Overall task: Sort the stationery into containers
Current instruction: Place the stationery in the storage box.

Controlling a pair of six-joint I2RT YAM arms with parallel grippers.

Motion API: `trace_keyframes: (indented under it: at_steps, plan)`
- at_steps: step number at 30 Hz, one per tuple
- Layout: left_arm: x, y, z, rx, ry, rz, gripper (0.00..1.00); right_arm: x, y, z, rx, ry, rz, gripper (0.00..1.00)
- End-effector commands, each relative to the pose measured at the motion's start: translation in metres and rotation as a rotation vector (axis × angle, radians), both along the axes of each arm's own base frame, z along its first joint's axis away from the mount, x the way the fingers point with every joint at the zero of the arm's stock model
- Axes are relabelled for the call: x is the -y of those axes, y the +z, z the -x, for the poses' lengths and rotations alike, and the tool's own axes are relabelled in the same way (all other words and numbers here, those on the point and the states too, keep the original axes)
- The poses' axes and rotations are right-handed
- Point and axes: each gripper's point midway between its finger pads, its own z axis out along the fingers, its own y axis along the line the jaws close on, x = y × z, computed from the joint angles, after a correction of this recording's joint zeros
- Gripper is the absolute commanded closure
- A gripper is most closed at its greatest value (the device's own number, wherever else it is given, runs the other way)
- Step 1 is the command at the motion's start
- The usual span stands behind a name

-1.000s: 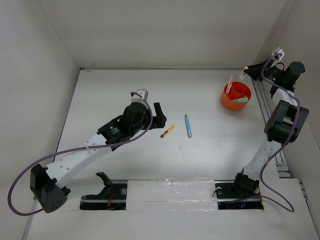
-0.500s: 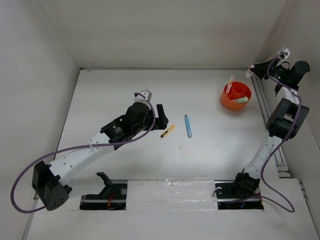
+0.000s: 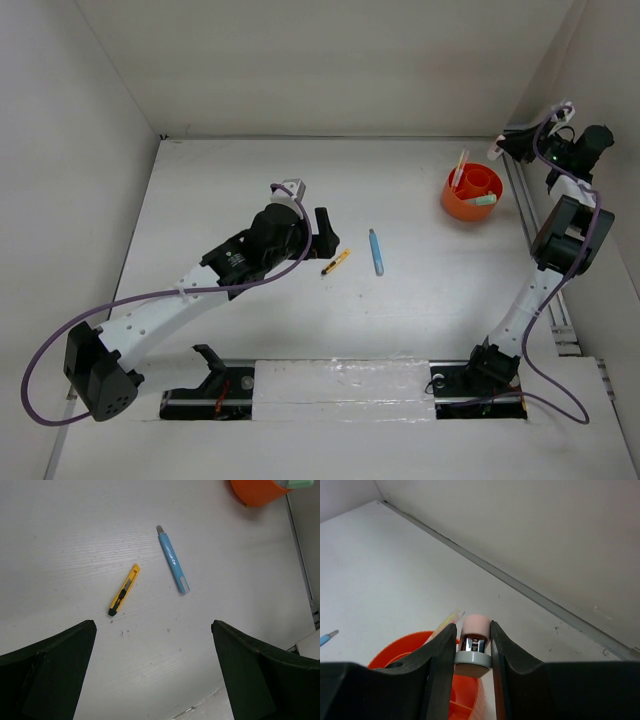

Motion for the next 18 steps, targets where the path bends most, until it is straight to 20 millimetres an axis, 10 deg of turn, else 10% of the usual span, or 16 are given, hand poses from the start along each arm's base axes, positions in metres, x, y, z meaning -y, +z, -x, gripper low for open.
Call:
trace_keyframes:
  at_steps: [1, 18]
  plan:
    - [0.002, 0.008, -0.003, 0.032, -0.008, 0.021, 0.0, -0.002, 0.014, -0.003, 0.046, 0.022, 0.029, 1.0]
    - [0.002, 0.015, 0.0, 0.042, -0.016, 0.038, 0.0, -0.014, -0.012, 0.009, -0.038, 0.031, -0.018, 1.0]
